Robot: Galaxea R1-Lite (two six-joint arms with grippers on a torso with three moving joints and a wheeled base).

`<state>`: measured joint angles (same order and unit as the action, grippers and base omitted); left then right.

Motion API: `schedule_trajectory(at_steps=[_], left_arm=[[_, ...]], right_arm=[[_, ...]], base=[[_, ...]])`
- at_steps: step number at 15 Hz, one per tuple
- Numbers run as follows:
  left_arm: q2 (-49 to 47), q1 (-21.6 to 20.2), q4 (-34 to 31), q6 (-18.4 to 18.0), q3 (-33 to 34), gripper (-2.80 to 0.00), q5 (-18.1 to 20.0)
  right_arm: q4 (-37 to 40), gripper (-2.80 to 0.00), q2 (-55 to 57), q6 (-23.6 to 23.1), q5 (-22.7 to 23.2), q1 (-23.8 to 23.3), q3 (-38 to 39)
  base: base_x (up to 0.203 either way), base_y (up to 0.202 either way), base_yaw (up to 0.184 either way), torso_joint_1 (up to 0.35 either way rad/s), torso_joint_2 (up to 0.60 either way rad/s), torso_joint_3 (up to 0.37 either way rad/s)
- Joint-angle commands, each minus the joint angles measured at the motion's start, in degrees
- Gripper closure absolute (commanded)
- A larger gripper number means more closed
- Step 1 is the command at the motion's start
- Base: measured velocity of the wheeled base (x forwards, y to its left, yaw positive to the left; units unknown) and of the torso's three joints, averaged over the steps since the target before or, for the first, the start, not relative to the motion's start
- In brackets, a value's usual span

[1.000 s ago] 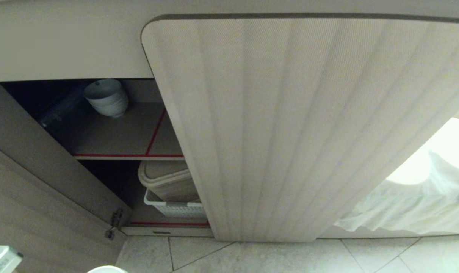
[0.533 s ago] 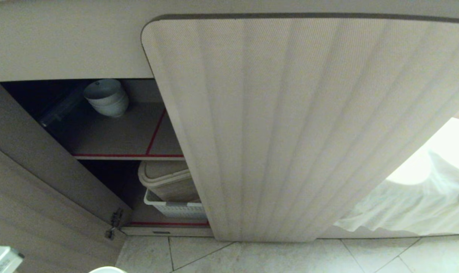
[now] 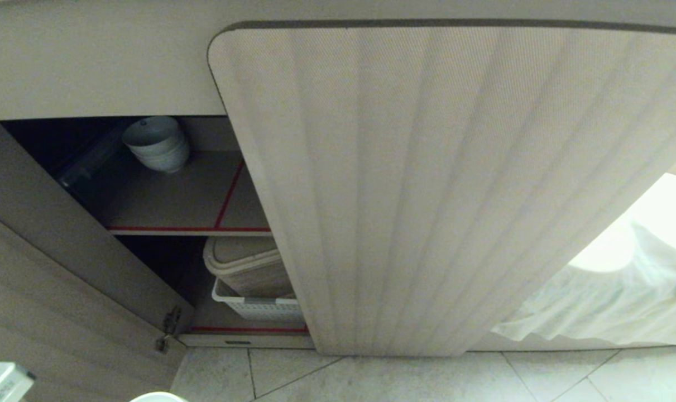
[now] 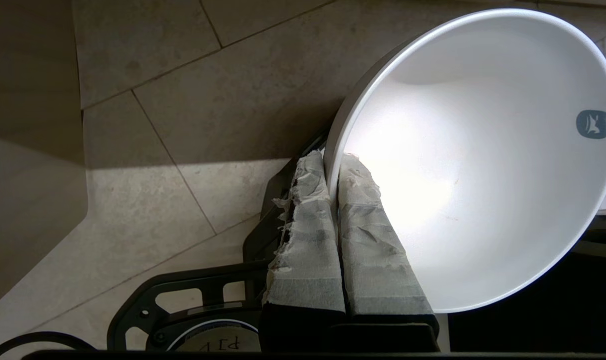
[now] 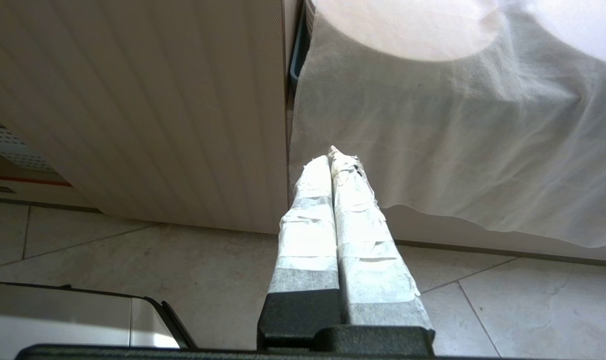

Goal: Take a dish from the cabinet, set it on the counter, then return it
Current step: Place it on the table

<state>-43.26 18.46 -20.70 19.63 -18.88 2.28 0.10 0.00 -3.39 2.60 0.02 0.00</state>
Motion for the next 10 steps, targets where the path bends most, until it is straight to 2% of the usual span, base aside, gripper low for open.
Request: schedule_trajectory(at_steps=[1,6,10], left_arm=[[-0.2,0.0,-0.1,0.1,0.1,0.00,0.0],[-0.3,0.1,-0.1,0.1,0.0,0.00,0.0],[-0.8,1.1,-0.2,0.1,-0.4,0.00,-0.1]], right_arm=[[0.0,0.00,0.0,-0.4,0.0,0.0,0.0],[0.1,0.00,0.0,-0.7,0.0,0.0,0.0],[0.0,0.00,0.0,-0.5,0.0,0.0,0.0]], base=[[0.000,0.000,0.000,0.000,0.00,0.000],[0.000,0.000,0.000,0.061,-0.22,-0.236],[0.000,0.000,0.000,0.176,-0.55,-0.287]])
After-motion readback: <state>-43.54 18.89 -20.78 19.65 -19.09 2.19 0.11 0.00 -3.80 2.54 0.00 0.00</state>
